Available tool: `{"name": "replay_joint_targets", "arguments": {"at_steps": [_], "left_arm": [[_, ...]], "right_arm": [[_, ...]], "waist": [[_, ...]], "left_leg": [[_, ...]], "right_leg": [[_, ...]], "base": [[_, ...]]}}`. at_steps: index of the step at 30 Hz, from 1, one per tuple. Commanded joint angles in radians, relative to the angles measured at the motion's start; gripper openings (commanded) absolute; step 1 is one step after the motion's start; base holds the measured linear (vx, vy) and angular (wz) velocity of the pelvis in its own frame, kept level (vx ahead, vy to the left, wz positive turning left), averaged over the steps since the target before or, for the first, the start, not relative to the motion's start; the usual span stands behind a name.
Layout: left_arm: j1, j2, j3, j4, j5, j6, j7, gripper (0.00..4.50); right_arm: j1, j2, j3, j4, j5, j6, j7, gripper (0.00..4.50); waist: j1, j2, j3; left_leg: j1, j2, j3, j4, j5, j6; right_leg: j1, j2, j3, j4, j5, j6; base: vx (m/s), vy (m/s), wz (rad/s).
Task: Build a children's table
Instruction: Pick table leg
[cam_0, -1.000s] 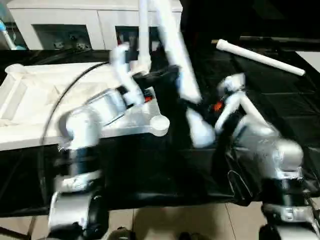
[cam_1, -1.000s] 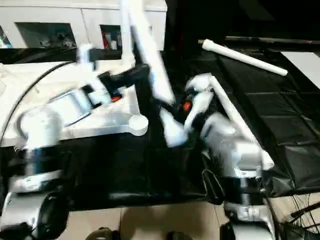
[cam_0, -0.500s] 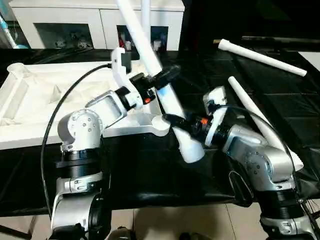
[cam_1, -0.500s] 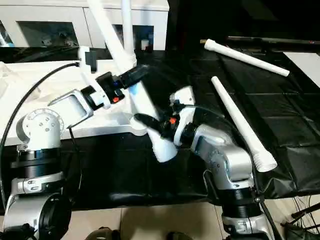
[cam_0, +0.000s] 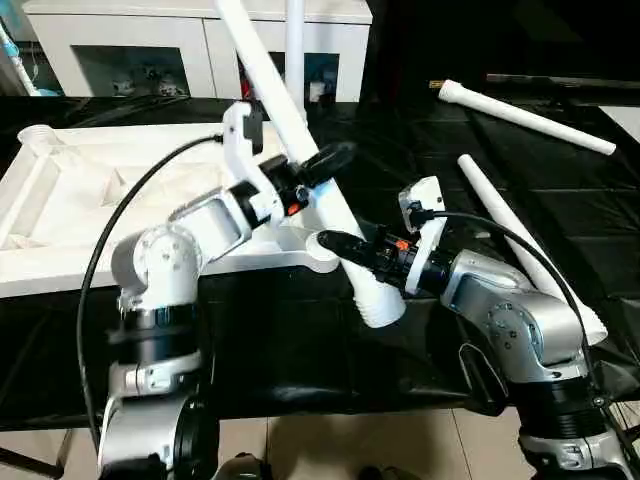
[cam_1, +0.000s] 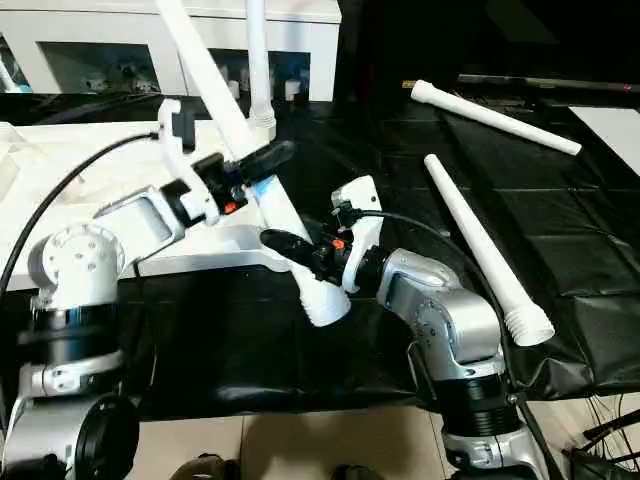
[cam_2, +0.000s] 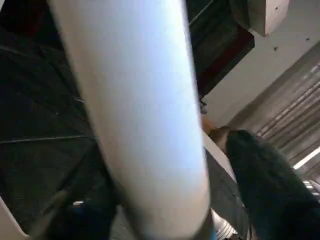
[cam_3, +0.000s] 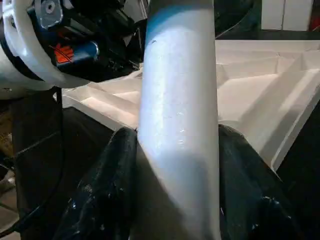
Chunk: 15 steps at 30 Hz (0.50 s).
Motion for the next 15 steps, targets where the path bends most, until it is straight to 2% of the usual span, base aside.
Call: {"name": "replay_joint_targets", "arguments": {"at_steps": [1, 3, 5, 6, 7, 9, 10, 15], "left_arm": [[0.012, -0.005, -0.012, -0.036, -0.016, 0.009, 0.01, 3.04], [0.018, -0.007, -0.012, -0.035, -0.012, 0.002, 0.016, 2.94], [0.019, -0.007, -0.015, -0.036, -0.019, 0.004, 0.015, 2.86], [0.019, -0.007, -0.015, -0.036, -0.019, 0.004, 0.015, 2.76], [0.02, -0.008, -0.018, -0.037, -0.021, 0.006, 0.018, 2.65], [0.019, -0.006, -0.023, -0.037, -0.021, 0.007, 0.012, 2.52], [0.021, -0.003, -0.028, -0.037, -0.022, 0.006, 0.002, 2.43], [0.018, 0.007, -0.032, -0.032, -0.013, -0.007, -0.008, 2.09]], "right_arm": [[-0.025, -0.003, -0.013, 0.01, 0.0, -0.013, -0.011, 1.82], [-0.026, -0.002, -0.015, 0.012, -0.001, -0.014, -0.017, 1.82], [-0.027, -0.005, -0.014, 0.012, 0.002, -0.013, -0.018, 1.82], [-0.027, -0.005, -0.014, 0.012, 0.002, -0.013, -0.018, 1.82], [-0.025, -0.006, -0.012, 0.012, 0.001, -0.015, -0.02, 1.82], [-0.025, -0.007, -0.011, 0.014, 0.0, -0.018, -0.02, 1.82], [-0.024, -0.006, -0.011, 0.016, -0.002, -0.021, -0.02, 1.82], [-0.027, -0.007, -0.004, 0.006, -0.008, -0.025, -0.025, 1.81]], "waist": [[0.003, 0.0, -0.097], [0.003, 0.0, -0.097], [0.003, 0.006, -0.095], [0.003, 0.004, -0.095], [0.002, 0.01, -0.095], [0.003, 0.007, -0.097], [0.003, 0.012, -0.098], [0.002, 0.009, -0.098]], "left_leg": [[0.021, 0.052, -0.031, -0.07, -0.218, 0.011], [0.02, 0.05, -0.03, -0.069, -0.22, 0.011], [0.021, 0.05, -0.031, -0.071, -0.226, 0.01], [0.022, 0.05, -0.031, -0.071, -0.228, 0.01], [0.021, 0.05, -0.032, -0.071, -0.233, 0.007], [0.021, 0.049, -0.032, -0.07, -0.233, 0.007], [0.022, 0.05, -0.033, -0.07, -0.231, 0.006], [0.022, 0.049, -0.032, -0.07, -0.231, 0.006]], "right_leg": [[0.063, -0.059, 0.041, -0.08, -0.343, -0.119], [0.063, -0.057, 0.041, -0.081, -0.34, -0.121], [0.062, -0.057, 0.041, -0.081, -0.344, -0.119], [0.062, -0.056, 0.041, -0.083, -0.345, -0.117], [0.062, -0.055, 0.041, -0.083, -0.339, -0.117], [0.064, -0.056, 0.041, -0.082, -0.33, -0.12], [0.064, -0.056, 0.04, -0.08, -0.324, -0.123], [0.065, -0.056, 0.041, -0.08, -0.313, -0.133]], "base": [[0.0, 0.0, 0.0], [0.0, 0.0, 0.0], [0.0, 0.0, 0.0], [0.0, 0.0, 0.0], [0.0, 0.0, 0.0], [0.0, 0.0, 0.0], [0.0, 0.0, 0.0], [0.0, 0.0, 0.0]]}}
